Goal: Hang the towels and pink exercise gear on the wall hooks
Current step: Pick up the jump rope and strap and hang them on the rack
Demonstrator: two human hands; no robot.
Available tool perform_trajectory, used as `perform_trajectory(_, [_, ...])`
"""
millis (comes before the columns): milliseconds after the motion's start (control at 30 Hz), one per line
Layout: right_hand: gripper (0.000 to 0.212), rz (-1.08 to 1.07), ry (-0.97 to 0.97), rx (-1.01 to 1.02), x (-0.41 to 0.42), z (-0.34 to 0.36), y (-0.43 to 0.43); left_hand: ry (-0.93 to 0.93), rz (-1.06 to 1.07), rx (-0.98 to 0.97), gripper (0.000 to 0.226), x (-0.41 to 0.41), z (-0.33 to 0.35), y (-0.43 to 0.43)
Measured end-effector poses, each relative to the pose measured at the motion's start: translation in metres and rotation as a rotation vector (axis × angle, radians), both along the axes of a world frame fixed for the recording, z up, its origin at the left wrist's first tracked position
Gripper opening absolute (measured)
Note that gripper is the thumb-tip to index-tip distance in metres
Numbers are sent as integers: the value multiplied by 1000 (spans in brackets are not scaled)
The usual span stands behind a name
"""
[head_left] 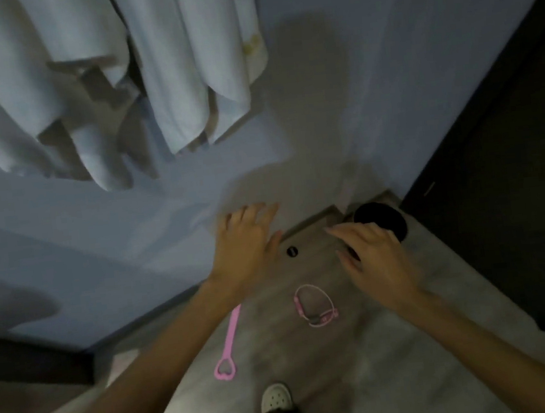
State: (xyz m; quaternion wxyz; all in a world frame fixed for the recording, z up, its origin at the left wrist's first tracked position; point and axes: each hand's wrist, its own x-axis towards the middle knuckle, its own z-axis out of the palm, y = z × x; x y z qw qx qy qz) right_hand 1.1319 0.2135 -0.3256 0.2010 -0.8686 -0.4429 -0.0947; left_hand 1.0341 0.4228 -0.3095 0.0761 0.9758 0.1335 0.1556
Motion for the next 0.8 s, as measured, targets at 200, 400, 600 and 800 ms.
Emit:
perform_trajectory(200, [40, -103, 248, -124, 25, -83, 27, 230, 9, -154, 46, 23, -92, 18])
perform_trajectory(400, [32, -223, 475, -207, 45, -177, 45, 379, 90, -301, 45, 34, -191, 34])
perform_trajectory(600, [38, -282, 672, -314, 69, -310, 55, 459, 202, -448, 44, 36, -325, 35])
perform_trajectory(800, [37, -194, 693, -348, 98, -470, 68, 443, 239, -563, 43, 55, -496, 31])
